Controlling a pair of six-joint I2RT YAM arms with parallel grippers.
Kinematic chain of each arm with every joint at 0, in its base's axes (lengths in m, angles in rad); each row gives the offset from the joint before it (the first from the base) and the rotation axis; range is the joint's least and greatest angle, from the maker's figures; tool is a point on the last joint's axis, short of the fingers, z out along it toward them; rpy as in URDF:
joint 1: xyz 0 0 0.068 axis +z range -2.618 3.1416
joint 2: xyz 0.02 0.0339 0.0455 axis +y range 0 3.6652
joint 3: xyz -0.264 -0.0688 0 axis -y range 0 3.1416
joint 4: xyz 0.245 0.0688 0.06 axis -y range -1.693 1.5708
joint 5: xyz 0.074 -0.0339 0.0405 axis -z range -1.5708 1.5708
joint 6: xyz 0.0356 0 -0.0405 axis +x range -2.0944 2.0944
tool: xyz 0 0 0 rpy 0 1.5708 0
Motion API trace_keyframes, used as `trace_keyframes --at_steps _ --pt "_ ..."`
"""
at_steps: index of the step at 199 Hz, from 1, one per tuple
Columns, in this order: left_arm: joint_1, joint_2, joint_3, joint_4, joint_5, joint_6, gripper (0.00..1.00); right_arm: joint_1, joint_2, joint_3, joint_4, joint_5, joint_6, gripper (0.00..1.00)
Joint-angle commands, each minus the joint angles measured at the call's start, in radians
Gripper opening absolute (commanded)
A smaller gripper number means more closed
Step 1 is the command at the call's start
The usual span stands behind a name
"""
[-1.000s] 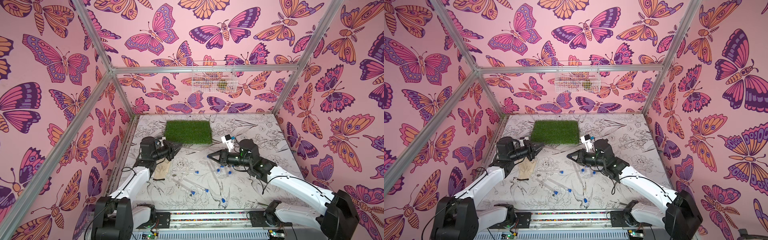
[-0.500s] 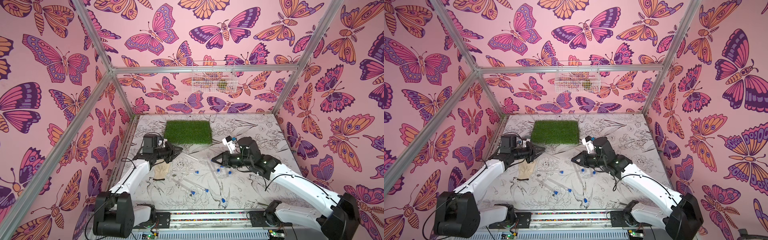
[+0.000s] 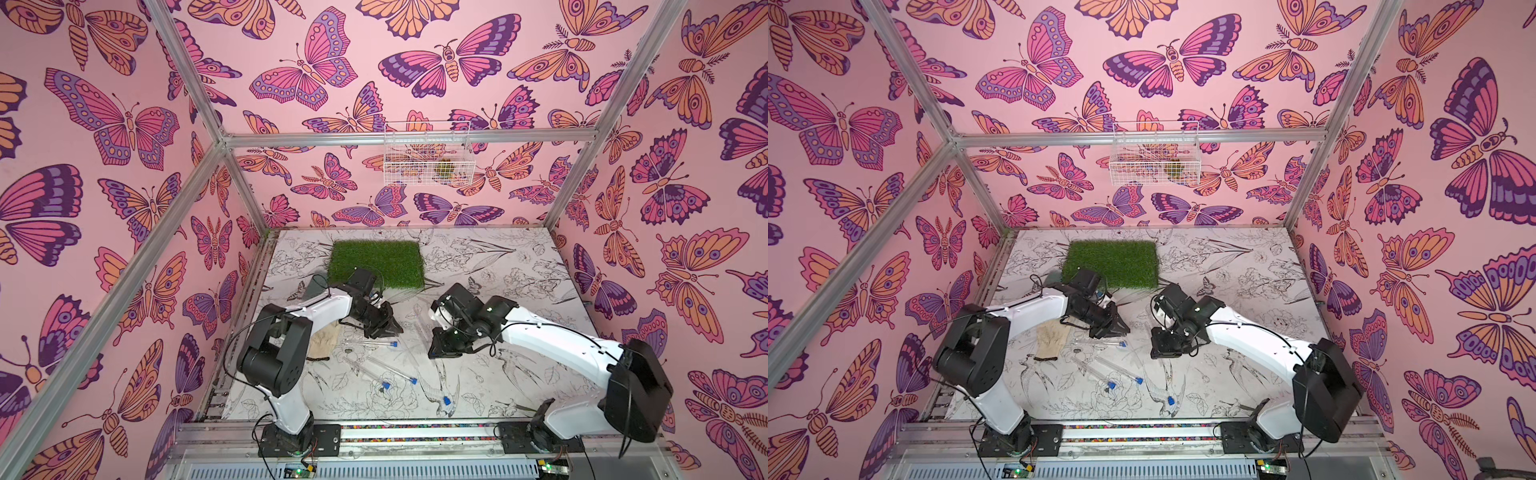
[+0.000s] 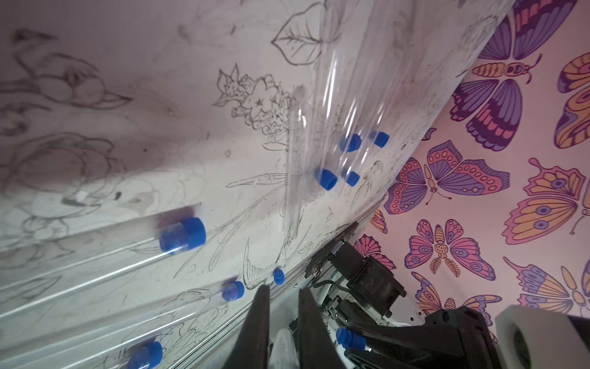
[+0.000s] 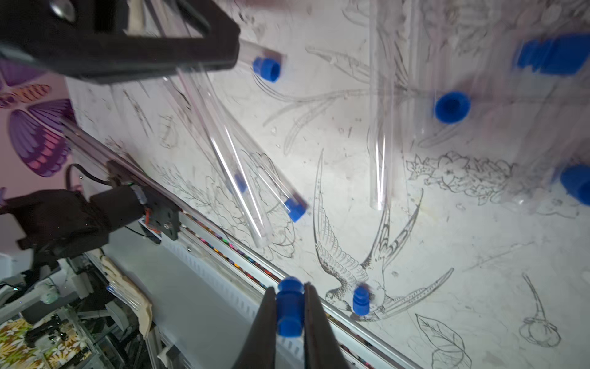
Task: Remove stoppers from test tubes
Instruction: Place the stopper at the center of the board.
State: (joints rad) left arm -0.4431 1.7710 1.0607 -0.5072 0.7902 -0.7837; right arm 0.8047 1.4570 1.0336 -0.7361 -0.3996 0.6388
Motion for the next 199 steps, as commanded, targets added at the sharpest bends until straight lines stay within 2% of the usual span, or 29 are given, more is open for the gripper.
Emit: trace_keyframes --at_steps 1,35,127,152,179,199 --pt "-0.002 0.049 0.025 -0.064 -0.015 0.068 0.00 0.040 0.048 0.029 -0.086 0.044 -0.039 0.17" --pt "-0.016 0.095 0.039 -0.074 -0.020 0.093 0.00 0.070 0.108 0.037 -0.082 0.070 -0.045 0.17" --pt "-0.036 0.172 0.082 -0.072 -0.049 0.097 0.00 0.070 0.307 0.101 -0.019 0.059 -0.075 0.19" --pt "-0.042 0.191 0.097 -0.073 -0.046 0.095 0.00 0.070 0.326 0.114 -0.009 0.065 -0.074 0.24" --pt "-0.049 0.204 0.109 -0.073 -0.056 0.092 0.00 0.070 0.337 0.138 -0.024 0.072 -0.080 0.35" --pt "-0.054 0.213 0.120 -0.072 -0.057 0.093 0.00 0.069 0.329 0.156 -0.039 0.082 -0.087 0.37"
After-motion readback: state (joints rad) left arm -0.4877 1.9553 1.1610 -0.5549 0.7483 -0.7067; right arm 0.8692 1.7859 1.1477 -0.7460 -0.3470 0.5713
